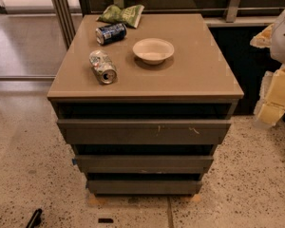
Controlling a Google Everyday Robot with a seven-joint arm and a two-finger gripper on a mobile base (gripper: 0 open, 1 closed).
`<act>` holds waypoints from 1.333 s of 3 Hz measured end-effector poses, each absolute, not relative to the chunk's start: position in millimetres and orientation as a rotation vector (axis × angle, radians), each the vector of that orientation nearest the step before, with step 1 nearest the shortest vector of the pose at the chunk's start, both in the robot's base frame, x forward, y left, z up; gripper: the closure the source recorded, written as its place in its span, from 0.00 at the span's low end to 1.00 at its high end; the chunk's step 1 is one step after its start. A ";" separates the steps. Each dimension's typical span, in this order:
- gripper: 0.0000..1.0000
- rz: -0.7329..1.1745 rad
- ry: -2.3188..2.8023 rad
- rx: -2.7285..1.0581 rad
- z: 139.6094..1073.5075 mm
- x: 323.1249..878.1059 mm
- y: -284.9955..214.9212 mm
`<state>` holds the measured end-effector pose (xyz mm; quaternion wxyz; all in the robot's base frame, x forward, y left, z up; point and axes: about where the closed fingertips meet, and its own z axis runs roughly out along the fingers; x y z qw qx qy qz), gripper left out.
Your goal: Open middle drawer
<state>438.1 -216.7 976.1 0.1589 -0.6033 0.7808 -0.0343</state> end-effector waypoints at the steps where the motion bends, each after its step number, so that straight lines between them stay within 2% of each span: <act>1: 0.00 -0.098 2.232 -1.725 976.1 438.1 -216.7; 3: 0.00 -0.044 2.268 -1.571 943.4 427.1 -235.0; 4: 0.00 0.016 2.374 -1.341 882.4 405.0 -263.0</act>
Offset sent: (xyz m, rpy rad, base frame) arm -0.0011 -0.0101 -0.0141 0.0280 -0.0171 -0.0383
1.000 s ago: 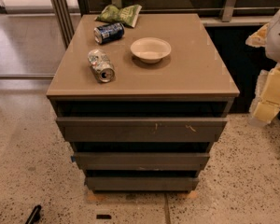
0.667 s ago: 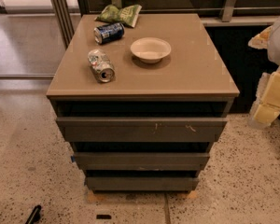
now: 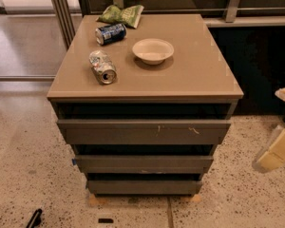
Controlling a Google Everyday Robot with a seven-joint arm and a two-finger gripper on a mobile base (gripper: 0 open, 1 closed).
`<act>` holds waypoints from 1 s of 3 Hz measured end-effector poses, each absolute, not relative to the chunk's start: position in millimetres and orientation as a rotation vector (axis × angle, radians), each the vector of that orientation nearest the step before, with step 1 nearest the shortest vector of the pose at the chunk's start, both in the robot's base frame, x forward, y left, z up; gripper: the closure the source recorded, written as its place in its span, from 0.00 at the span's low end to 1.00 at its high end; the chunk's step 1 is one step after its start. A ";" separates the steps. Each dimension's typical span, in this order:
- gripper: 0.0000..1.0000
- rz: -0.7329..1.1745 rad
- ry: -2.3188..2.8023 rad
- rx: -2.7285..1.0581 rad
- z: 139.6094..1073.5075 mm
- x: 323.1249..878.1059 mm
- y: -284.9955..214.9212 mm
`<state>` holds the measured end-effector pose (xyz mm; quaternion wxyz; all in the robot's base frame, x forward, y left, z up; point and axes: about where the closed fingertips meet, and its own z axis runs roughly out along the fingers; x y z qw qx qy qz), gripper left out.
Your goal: Open middle drawer
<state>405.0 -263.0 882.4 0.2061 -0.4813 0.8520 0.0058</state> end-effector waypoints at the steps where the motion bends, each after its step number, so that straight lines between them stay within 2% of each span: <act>1: 0.00 0.047 2.469 -1.165 808.3 391.1 -280.7; 2: 0.00 0.070 2.492 -1.036 745.4 409.5 -292.1; 3: 0.00 0.175 2.494 -0.971 694.7 430.1 -291.3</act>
Offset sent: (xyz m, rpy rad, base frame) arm 0.0417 -0.0478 -0.2167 0.1567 -0.0327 -0.3383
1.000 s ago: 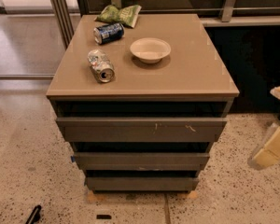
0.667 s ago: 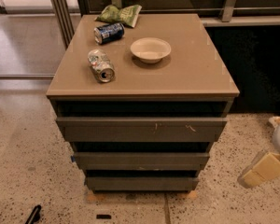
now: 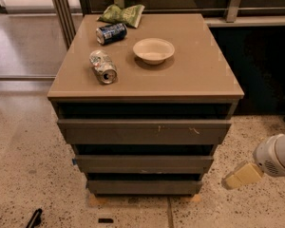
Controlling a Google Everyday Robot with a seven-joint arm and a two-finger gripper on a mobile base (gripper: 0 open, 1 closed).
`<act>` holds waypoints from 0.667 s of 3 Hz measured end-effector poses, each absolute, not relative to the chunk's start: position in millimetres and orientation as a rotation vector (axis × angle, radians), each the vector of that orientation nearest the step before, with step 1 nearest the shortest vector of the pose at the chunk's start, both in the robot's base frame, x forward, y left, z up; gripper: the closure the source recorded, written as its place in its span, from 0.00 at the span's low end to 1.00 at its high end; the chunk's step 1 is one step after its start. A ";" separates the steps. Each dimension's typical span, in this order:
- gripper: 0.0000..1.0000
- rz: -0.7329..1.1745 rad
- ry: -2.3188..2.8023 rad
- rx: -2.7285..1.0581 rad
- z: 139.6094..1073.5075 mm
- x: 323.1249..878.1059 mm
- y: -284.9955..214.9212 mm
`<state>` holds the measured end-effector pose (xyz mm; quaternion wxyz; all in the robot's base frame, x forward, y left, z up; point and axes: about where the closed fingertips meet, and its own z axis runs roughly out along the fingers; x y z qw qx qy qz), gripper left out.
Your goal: Open middle drawer
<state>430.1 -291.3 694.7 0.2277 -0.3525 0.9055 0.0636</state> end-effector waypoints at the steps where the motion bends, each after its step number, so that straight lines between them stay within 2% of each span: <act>1: 0.19 0.203 2.507 -0.968 681.9 429.9 -290.5; 2: 0.42 0.203 2.507 -0.968 681.9 429.9 -290.4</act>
Offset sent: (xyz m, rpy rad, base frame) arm -0.0002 0.0008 -0.0128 0.0141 0.0191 -0.0001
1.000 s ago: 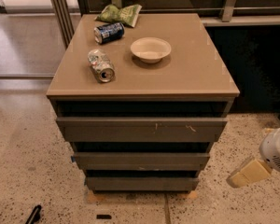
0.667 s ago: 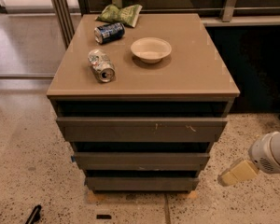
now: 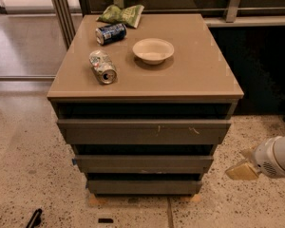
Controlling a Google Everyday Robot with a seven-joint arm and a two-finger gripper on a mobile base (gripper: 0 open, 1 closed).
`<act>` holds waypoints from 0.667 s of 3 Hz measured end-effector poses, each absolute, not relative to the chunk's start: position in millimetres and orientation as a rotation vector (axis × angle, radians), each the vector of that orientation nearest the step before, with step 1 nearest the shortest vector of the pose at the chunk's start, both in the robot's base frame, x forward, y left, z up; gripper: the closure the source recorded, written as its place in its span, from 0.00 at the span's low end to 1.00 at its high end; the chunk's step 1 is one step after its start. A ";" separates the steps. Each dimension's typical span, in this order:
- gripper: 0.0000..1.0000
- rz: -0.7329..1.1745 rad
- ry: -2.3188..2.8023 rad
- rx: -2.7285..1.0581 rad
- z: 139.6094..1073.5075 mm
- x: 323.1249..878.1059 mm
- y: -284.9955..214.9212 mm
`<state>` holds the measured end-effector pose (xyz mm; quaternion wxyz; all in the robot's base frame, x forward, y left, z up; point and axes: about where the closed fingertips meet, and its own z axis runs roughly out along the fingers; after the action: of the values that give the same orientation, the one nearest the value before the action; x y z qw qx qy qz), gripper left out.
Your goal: Open middle drawer
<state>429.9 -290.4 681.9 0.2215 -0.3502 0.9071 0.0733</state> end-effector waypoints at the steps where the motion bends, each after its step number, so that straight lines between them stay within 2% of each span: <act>1: 0.65 0.203 2.507 -0.968 681.9 429.9 -290.4; 2: 0.88 0.203 2.507 -0.968 681.9 429.9 -290.4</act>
Offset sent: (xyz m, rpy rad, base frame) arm 0.0000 0.0000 0.0000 0.0000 0.0000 0.0000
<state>429.9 -290.4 681.9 0.2216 -0.3502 0.9071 0.0734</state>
